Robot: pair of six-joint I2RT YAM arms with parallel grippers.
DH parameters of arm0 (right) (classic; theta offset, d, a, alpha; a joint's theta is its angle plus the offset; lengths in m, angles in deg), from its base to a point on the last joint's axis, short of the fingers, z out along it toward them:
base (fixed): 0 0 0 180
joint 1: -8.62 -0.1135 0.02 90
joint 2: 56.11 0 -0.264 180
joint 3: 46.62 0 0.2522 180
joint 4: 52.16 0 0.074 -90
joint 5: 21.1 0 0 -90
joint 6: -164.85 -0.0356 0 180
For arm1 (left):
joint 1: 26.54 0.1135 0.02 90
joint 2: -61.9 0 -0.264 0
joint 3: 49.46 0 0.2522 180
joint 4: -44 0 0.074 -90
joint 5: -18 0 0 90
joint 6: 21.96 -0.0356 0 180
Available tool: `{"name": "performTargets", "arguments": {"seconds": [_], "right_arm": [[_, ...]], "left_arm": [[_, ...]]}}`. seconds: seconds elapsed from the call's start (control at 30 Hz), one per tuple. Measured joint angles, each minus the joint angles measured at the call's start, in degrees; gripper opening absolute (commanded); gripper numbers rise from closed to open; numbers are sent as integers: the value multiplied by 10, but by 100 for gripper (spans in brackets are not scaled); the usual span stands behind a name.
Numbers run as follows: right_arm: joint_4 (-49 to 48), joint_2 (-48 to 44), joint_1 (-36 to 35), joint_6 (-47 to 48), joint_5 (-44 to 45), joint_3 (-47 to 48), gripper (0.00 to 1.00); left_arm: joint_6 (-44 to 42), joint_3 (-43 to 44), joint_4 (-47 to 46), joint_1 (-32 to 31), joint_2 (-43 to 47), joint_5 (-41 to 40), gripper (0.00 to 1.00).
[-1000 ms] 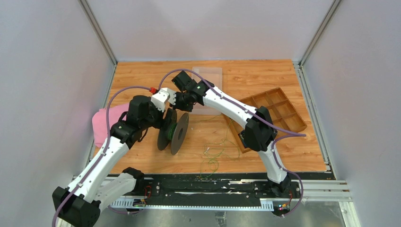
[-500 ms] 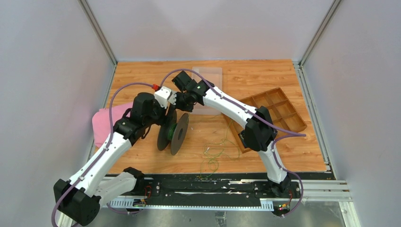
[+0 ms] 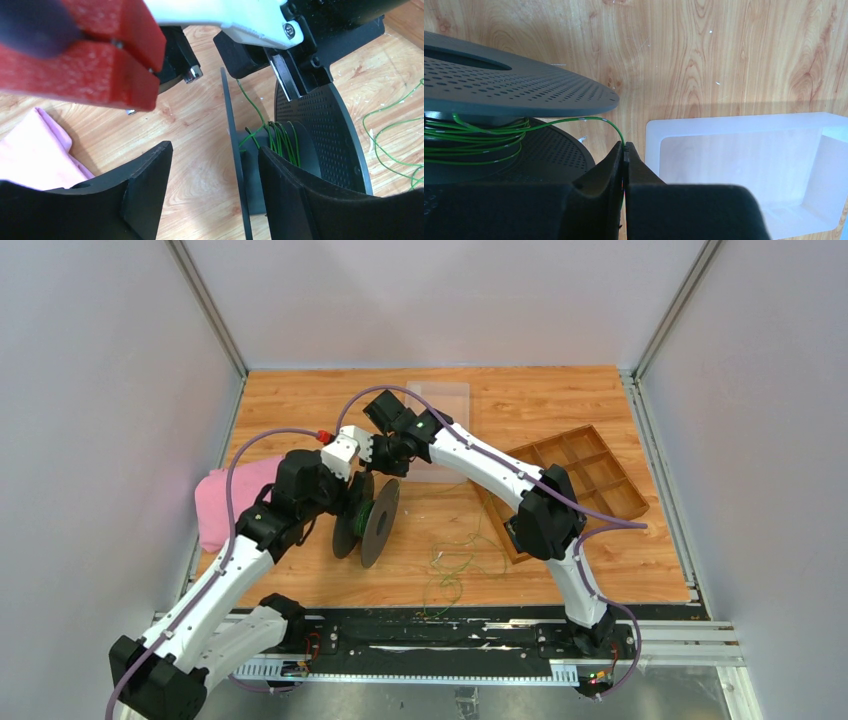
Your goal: Wrap the cables
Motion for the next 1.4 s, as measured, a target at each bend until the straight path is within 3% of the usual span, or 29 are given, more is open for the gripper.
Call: {"name": "performTargets", "arguments": {"seconds": [0.97,1.4], "right_arm": [[0,2,0,0,0,5,1],[0,2,0,2,0,5,1]], "left_arm": [[-14,-13,-61,-41,-37,-72,58],[-29,-18,-62,-42,-30,-69,55]]}}
